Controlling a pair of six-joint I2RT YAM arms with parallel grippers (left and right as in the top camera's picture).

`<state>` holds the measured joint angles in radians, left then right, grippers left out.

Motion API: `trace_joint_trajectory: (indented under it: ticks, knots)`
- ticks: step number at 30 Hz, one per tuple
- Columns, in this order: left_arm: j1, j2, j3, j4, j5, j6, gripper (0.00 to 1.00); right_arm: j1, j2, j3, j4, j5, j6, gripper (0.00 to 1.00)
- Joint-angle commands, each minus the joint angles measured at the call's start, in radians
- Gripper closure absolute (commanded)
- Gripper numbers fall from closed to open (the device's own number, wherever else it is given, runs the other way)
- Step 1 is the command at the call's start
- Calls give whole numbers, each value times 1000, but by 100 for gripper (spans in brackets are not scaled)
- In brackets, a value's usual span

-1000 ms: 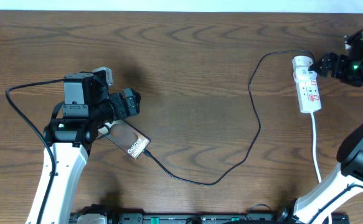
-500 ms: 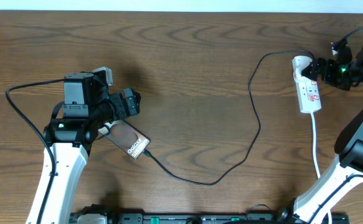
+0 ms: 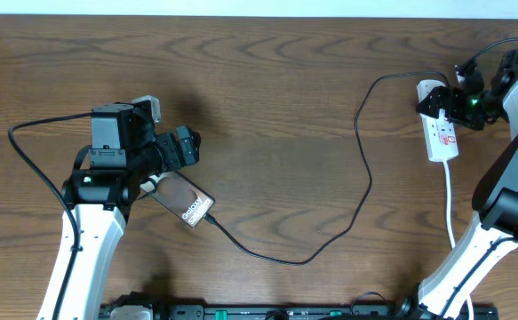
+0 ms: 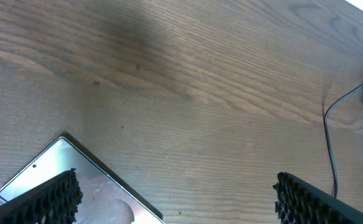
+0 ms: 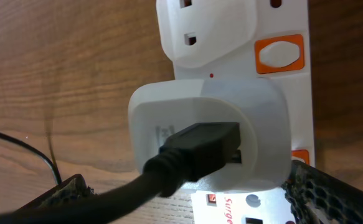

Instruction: Plug charger to phone and switch on socket

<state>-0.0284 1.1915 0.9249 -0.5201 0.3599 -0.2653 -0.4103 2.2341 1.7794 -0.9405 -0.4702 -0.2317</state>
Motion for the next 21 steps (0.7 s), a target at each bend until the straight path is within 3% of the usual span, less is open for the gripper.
trace_joint_trajectory:
  ticks: [1, 21]
  knots:
    - [-2, 4, 12, -2, -14, -9, 3, 19, 24, -4, -3, -37, -8, 2]
    - [-2, 4, 12, -12, -14, -9, 3, 19, 24, -4, -13, -102, 37, 2]
